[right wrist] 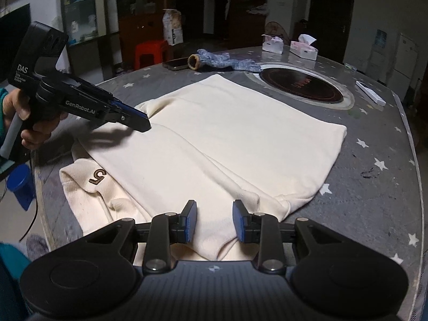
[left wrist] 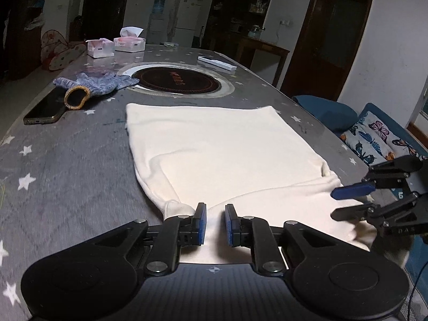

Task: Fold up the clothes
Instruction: 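Grasp the hem with the left gripper while the right gripper grasps the other hem corner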

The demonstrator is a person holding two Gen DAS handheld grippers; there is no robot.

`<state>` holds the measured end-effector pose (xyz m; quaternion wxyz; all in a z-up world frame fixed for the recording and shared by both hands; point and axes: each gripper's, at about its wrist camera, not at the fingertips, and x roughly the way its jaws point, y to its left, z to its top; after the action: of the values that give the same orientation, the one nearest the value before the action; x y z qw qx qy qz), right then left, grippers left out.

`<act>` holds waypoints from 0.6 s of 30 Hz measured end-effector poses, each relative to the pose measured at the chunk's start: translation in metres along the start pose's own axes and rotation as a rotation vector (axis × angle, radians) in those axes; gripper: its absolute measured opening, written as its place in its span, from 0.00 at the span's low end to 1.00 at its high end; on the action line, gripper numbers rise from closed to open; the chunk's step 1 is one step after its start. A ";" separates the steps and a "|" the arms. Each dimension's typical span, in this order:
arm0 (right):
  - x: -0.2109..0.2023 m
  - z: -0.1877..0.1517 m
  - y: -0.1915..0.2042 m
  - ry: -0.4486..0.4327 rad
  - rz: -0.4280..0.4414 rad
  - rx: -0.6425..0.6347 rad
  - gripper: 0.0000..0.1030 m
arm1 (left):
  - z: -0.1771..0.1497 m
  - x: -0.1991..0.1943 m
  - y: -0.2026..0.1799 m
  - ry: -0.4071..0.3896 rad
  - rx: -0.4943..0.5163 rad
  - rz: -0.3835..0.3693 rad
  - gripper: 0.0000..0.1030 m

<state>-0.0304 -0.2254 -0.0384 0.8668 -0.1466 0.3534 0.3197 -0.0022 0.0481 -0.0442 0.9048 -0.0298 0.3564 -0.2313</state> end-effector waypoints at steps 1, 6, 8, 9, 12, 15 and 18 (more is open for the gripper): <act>-0.002 -0.002 0.000 0.002 0.001 -0.008 0.28 | -0.003 -0.002 -0.002 0.000 0.000 -0.004 0.16; -0.016 -0.012 0.006 0.018 0.013 -0.023 0.28 | -0.016 -0.015 -0.013 0.010 0.032 -0.034 0.16; -0.023 -0.013 0.008 0.019 0.022 -0.017 0.28 | -0.018 -0.020 -0.018 0.016 0.073 -0.043 0.18; -0.026 -0.013 0.010 0.017 0.027 -0.011 0.28 | -0.018 -0.023 -0.021 0.014 0.092 -0.045 0.22; -0.036 -0.009 0.013 -0.014 0.045 0.005 0.28 | -0.020 -0.036 -0.029 -0.007 0.155 -0.057 0.33; -0.037 -0.001 0.011 -0.056 0.034 0.010 0.28 | -0.025 -0.053 -0.042 -0.020 0.226 -0.096 0.38; -0.021 -0.002 0.004 -0.029 0.036 0.037 0.28 | -0.036 -0.070 -0.058 -0.021 0.317 -0.118 0.44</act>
<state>-0.0454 -0.2329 -0.0246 0.8685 -0.1196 0.3494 0.3307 -0.0938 0.0317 -0.0143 0.8865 0.0901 0.3037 -0.3372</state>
